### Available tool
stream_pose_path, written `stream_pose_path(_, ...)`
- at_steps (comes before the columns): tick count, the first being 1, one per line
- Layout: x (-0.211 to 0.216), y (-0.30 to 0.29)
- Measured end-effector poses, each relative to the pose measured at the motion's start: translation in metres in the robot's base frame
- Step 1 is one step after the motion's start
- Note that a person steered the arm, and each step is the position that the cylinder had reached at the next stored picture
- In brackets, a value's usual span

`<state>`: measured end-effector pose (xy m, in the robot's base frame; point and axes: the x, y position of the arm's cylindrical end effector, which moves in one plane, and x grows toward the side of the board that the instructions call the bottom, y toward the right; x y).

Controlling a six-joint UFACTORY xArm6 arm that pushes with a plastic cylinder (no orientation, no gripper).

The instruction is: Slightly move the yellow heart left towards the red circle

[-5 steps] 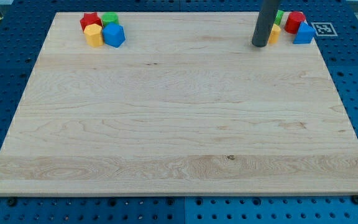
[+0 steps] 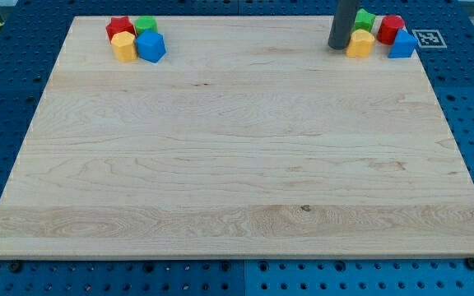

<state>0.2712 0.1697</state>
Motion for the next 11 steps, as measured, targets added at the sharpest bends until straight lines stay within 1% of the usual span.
stream_pose_path(1,0.019,-0.001)
stream_pose_path(2,0.024,-0.002)
stream_pose_path(3,0.024,0.024)
stream_pose_path(4,0.024,0.023)
stream_pose_path(5,0.045,0.018)
stream_pose_path(6,0.048,0.031)
stream_pose_path(9,0.028,0.034)
stream_pose_path(11,0.024,0.009)
